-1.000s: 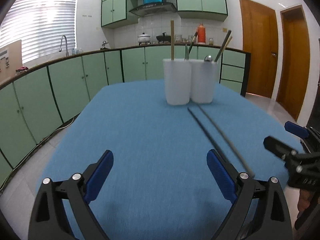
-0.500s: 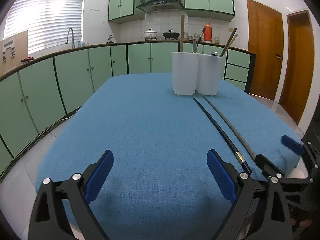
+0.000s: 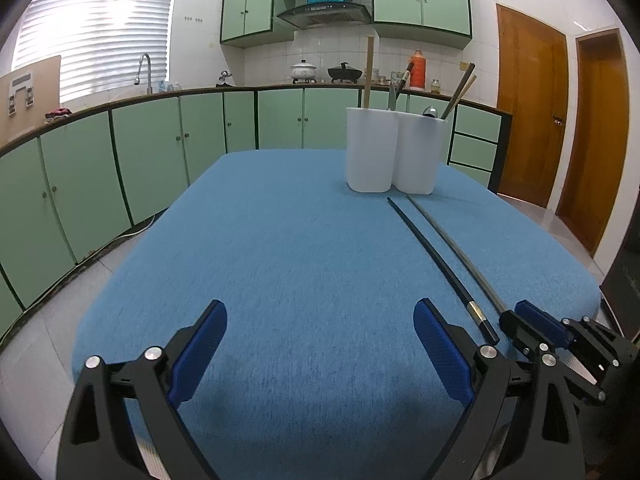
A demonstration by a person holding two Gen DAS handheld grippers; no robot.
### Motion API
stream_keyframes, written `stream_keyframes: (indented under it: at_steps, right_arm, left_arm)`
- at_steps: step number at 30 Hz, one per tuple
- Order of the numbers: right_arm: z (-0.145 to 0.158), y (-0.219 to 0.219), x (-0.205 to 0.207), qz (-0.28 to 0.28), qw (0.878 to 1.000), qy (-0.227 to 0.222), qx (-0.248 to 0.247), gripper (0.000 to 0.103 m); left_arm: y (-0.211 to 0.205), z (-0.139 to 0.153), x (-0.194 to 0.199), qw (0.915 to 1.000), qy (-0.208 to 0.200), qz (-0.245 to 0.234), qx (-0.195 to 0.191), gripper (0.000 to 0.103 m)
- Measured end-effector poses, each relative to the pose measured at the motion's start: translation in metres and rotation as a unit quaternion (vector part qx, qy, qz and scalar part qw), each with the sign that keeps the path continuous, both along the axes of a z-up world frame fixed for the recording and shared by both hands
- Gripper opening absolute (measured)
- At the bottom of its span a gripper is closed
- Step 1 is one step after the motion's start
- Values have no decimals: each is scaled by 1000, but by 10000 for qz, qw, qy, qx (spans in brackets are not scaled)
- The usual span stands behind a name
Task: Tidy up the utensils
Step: 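Grasp the grey metal rod with the right tool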
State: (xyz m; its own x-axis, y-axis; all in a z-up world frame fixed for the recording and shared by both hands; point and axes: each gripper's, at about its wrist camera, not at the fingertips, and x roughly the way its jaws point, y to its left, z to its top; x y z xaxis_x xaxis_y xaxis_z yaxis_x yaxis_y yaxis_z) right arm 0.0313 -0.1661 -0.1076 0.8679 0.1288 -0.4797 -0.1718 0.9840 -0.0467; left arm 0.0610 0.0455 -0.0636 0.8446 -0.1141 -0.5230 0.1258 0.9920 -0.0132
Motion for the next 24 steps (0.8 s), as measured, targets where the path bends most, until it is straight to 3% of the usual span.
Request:
stream_keyframes:
  at_steps: [3, 18, 24]
  right_arm:
    - [-1, 2, 0, 32, 10000, -2, 10, 7]
    - [2, -34, -8, -390, 9991, 47, 132, 6]
    - [0, -53, -11, -415, 9988, 83, 255, 4]
  left_arm:
    - [0, 0, -1, 10000, -10, -1, -20, 92]
    - [-33, -6, -13, 9993, 9, -328, -178, 92]
    - [-59, -15, -16, 9979, 158, -568, -263, 72]
